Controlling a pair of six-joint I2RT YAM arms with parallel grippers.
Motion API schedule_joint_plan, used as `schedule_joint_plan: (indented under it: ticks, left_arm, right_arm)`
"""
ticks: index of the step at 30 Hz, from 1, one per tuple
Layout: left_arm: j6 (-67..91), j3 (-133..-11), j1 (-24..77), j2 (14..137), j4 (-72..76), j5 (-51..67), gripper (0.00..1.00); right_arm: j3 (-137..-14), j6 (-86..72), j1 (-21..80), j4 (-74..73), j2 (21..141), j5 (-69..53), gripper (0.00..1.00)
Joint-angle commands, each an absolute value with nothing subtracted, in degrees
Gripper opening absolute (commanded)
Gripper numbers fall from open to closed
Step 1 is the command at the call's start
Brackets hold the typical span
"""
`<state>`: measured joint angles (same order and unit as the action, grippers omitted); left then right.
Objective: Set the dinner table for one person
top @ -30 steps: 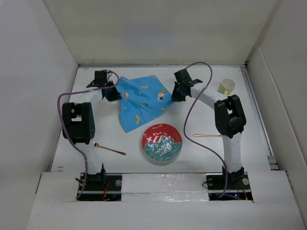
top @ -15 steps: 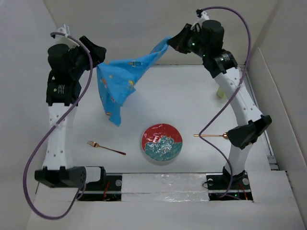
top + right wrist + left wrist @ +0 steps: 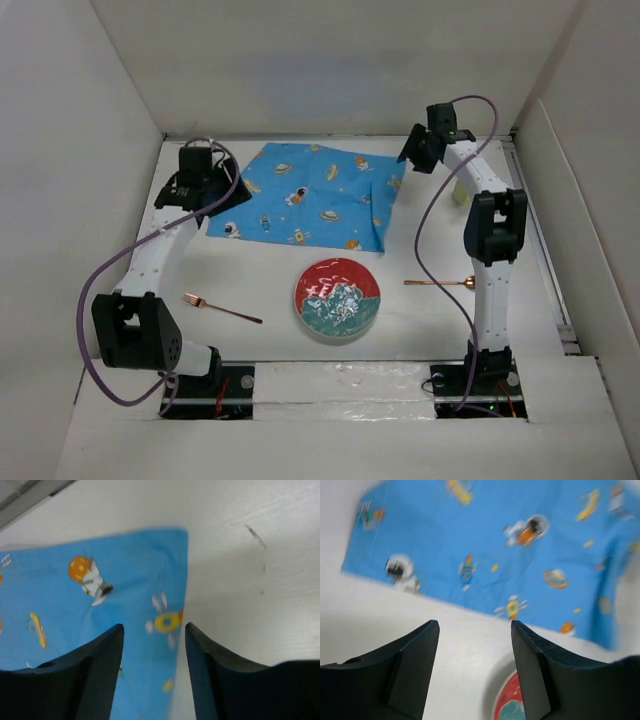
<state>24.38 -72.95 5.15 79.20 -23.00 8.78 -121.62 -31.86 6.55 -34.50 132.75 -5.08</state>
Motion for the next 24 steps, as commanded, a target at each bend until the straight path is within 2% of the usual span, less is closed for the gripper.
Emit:
schedule_joint_plan:
  ticks: [1, 4, 5, 6, 7, 10, 11, 12, 14, 17, 19, 20, 24]
  left_arm:
    - [21.45, -68.39, 4.92, 76.64, -24.35, 1.07, 0.56]
    - [22.76, -63.03, 4.92, 76.99, -22.85, -4.83, 0.33]
    - [24.94, -61.19, 4.23, 77.43, -21.63, -7.10, 0.00]
    - [26.44, -60.30, 2.22, 78.65, -21.19, -7.55, 0.00]
    - [27.50, -59.77, 1.24, 79.45, -20.83, -7.04, 0.00]
    - [29.26, -58.97, 0.01, 82.78, -17.50, -5.45, 0.00]
    - [29.35, -59.76, 0.00, 83.84, -17.14, -4.75, 0.06]
    - [29.88, -60.37, 0.00, 85.94, -17.31, -4.83, 0.19]
    - [30.85, -61.26, 0.00, 87.79, -17.49, -6.93, 0.39]
    - [31.99, -60.82, -3.41, 90.96, -15.74, -6.43, 0.51]
    - [32.34, -61.26, -5.18, 93.86, -15.38, -6.50, 0.52]
    - [32.00, -62.83, -5.71, 96.65, -15.29, -7.29, 0.52]
    - [31.03, -65.21, -5.71, 100.36, -15.38, -7.65, 0.53]
  right_arm:
    - [-121.14, -29.44, 7.82, -30.52, 122.01, -1.06, 0.62]
    - [-110.68, -28.48, 8.35, -26.73, 114.45, -0.35, 0.63]
    - [-108.04, -27.95, 9.13, -26.28, 112.43, 2.08, 0.54]
    - [-102.28, -27.60, 10.36, -25.58, 108.32, 3.07, 0.12]
    - [-99.00, -27.60, 11.07, -25.14, 106.19, 3.86, 0.00]
    - [-85.03, -27.34, 13.97, -22.51, 98.02, 2.99, 0.00]
    - [-81.51, -27.33, 14.76, -21.72, 95.91, 4.38, 0.00]
    - [-74.86, -27.60, 15.46, -19.71, 93.89, 5.00, 0.00]
    - [-69.46, -28.47, 16.61, -18.29, 87.47, 4.84, 0.00]
    - [-63.56, -30.50, 16.61, -19.33, 82.90, 3.26, 0.06]
    - [-61.80, -30.85, 16.61, -20.65, 82.09, 2.55, 0.19]
    - [-59.09, -31.20, 16.61, -20.22, 81.13, 2.37, 0.31]
    - [-56.00, -31.73, 16.61, -19.43, 81.47, 1.06, 0.39]
